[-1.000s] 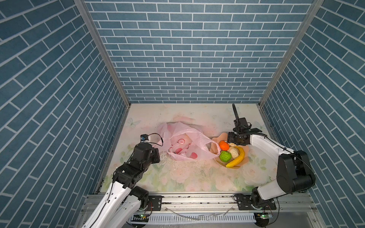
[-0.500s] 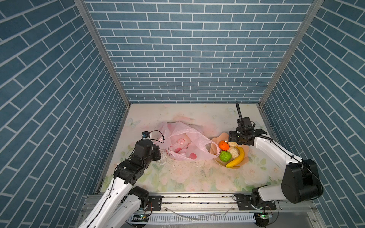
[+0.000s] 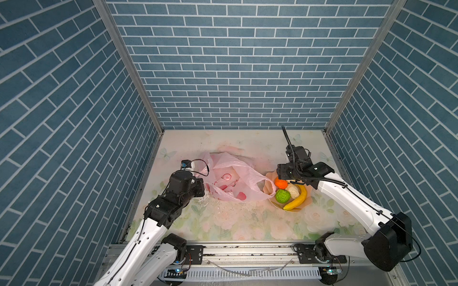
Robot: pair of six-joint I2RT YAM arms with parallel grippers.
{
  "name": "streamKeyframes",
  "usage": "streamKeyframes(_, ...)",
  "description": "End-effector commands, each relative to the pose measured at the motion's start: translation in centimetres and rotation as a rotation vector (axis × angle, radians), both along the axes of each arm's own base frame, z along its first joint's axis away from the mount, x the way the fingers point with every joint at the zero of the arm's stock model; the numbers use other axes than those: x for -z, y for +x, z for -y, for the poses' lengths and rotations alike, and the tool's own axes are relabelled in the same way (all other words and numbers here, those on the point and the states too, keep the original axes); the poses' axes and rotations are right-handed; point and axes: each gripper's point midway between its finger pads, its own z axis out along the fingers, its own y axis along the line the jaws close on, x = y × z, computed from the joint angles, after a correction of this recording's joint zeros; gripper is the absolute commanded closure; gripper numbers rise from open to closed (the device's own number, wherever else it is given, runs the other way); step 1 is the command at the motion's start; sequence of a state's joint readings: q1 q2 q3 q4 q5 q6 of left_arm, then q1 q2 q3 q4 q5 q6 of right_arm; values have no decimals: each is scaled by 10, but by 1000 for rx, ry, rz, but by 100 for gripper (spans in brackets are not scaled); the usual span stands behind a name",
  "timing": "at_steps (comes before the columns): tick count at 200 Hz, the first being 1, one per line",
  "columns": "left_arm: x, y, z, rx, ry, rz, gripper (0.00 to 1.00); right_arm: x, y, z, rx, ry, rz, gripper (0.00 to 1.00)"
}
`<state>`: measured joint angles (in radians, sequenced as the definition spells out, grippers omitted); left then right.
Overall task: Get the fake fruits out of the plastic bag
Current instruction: 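Move the right gripper back over the bag opening, then reach the right gripper deep into the bag toward the yellow fruit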
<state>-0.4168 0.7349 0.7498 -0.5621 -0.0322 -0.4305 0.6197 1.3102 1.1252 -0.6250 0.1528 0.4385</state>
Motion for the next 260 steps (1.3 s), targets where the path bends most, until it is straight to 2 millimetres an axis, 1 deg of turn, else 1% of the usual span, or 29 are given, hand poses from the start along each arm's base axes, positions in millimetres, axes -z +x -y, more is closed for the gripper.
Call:
streamKeyframes(1, -17, 1, 4, 25, -15, 39, 97, -23, 4, -38, -69, 7, 62, 34)
streamKeyframes(27, -17, -1, 4, 28, -16, 34, 97, -27, -1, -98, -190, 22, 89, 40)
streamKeyframes(45, -18, -4, 3, 27, -19, 38, 97, -24, -6, -137, -261, 26, 95, 43)
streamKeyframes(56, -18, -5, 2, 26, -21, 40, 97, -16, -8, -159, -294, 27, 83, 45)
streamKeyframes(84, -17, -11, 0, 24, -23, 37, 97, 1, -17, -206, -358, 52, 60, 49)
streamKeyframes(98, -17, -12, -1, 24, -26, 39, 97, 12, -22, -223, -374, 70, 38, 52)
streamKeyframes(113, -15, -13, -1, 22, -34, 37, 97, 28, -25, -241, -381, 83, 11, 56)
streamKeyframes(127, -14, -14, -1, 18, -45, 39, 97, 42, -25, -252, -372, 97, -4, 60)
streamKeyframes(142, -13, -15, -1, 15, -54, 39, 97, 55, -21, -258, -341, 118, -11, 63)
streamKeyframes(154, -11, -15, 0, 14, -58, 32, 97, 62, -16, -263, -314, 140, -3, 65)
streamKeyframes(162, -18, -18, -1, 14, -73, 58, 97, 67, -12, -266, -294, 150, 4, 66)
streamKeyframes(185, -17, -22, -3, 12, -82, 60, 97, 79, -1, -269, -234, 150, 24, 67)
streamKeyframes(206, -15, -27, -5, 10, -87, 58, 97, 87, 11, -266, -165, 131, 45, 67)
streamKeyframes(229, -11, -32, -7, 4, -91, 58, 97, 91, 21, -264, -114, 115, 58, 66)
streamKeyframes(247, -14, -34, -8, 2, -99, 69, 97, 93, 28, -260, -73, 103, 70, 65)
streamKeyframes(248, -9, -35, -9, 1, -95, 59, 97, 93, 29, -260, -70, 102, 71, 65)
streamKeyframes(250, -6, -35, -9, 2, -93, 52, 97, 94, 29, -259, -64, 100, 73, 65)
streamKeyframes(260, -3, -37, -9, 1, -98, 48, 97, 94, 33, -255, -39, 93, 81, 64)
